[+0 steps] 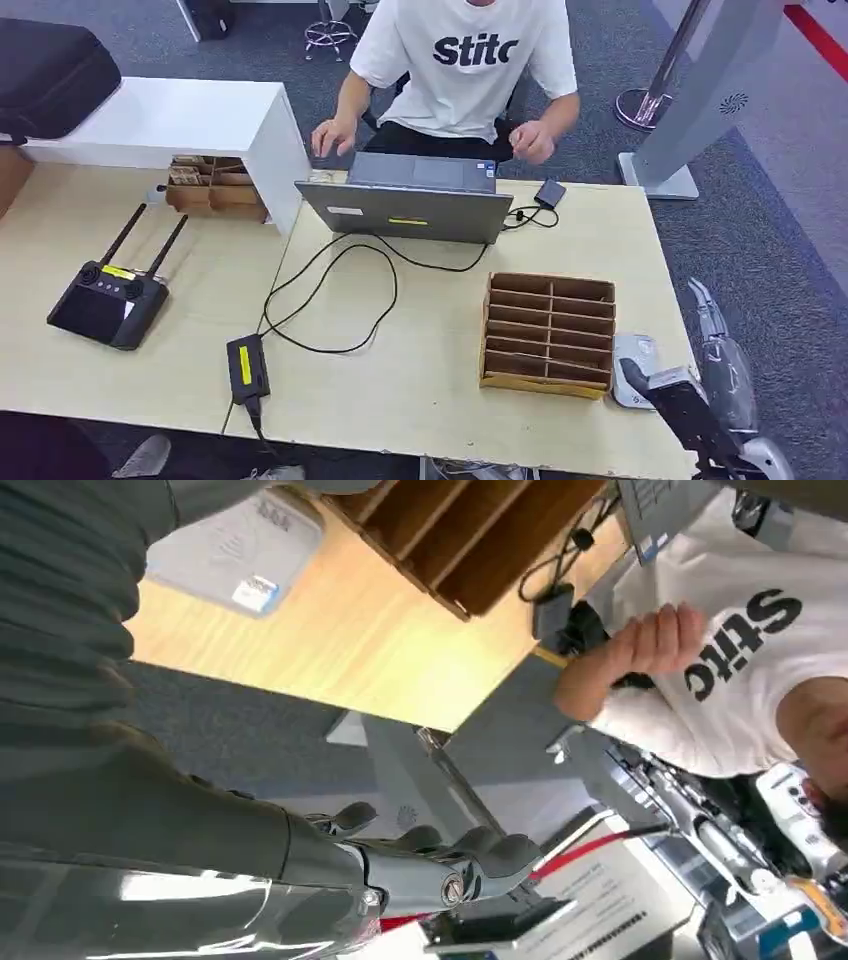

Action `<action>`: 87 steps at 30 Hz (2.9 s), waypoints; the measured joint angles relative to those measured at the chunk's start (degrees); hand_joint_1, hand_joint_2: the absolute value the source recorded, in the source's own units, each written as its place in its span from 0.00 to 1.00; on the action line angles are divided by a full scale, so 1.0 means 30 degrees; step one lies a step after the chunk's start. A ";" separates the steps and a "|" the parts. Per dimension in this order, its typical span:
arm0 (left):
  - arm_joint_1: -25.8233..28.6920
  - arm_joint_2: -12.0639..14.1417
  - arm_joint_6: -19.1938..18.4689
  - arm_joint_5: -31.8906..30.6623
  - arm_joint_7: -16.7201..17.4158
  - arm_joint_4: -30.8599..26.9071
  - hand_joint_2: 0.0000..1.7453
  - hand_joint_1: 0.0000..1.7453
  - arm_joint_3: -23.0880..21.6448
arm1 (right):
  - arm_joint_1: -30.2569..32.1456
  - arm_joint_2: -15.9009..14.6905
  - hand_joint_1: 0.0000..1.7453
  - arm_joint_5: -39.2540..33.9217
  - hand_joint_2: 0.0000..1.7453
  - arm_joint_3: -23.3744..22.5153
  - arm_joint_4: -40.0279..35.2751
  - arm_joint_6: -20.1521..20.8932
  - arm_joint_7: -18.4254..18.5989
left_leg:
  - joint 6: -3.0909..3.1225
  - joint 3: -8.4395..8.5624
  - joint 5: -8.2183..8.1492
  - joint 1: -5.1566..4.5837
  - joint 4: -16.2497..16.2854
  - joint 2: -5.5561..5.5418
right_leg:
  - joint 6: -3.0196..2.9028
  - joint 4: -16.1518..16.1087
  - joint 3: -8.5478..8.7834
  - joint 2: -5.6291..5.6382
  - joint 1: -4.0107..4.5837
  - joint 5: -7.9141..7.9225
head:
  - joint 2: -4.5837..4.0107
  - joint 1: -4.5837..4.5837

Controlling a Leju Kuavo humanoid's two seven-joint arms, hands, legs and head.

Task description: Pass the card to the sensor for recognition and then transmit it.

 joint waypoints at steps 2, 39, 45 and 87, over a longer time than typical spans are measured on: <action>0.0000 -0.0007 0.0007 0.0000 -0.0007 0.0022 1.00 0.00 0.0101 | 0.0334 0.0153 0.00 -0.0015 1.00 -0.0044 -0.0051 0.0138 -0.0036 | 0.0000 0.0002 0.0000 0.0000 0.0000 0.0006 | 0.0000 0.0000 0.0001 0.0004 0.0000 0.0000 | 0.0000 0.0000; -0.0002 -0.0007 -0.0146 0.0000 -0.0058 0.0066 1.00 0.00 0.0401 | 0.0948 0.1894 0.00 0.2194 1.00 0.2369 0.0124 0.0546 0.0110 | -0.0001 -0.0001 0.0001 0.0004 0.0000 0.0012 | 0.0000 0.0003 0.0005 0.0010 0.0004 0.0001 | 0.0000 0.0007; -0.0002 0.0000 -0.0167 0.0000 -0.0058 0.0072 1.00 0.00 0.0393 | 0.0712 0.1727 0.00 0.2418 1.00 0.3758 0.0866 0.0320 0.0284 | -0.0001 -0.0005 0.0001 0.0003 0.0000 0.0011 | 0.0000 0.0003 0.0004 0.0008 0.0002 0.0000 | 0.0000 0.0007; -0.0013 0.0015 -0.0219 0.0000 -0.0058 0.0117 1.00 0.00 -0.0204 | -0.0112 0.0408 0.00 0.8240 1.00 0.4437 0.3832 -0.4991 0.2120 | 0.0000 0.0000 0.0001 0.0000 0.0002 0.0014 | 0.0001 0.0002 0.0003 0.0012 0.0000 0.0002 | 0.0000 0.0007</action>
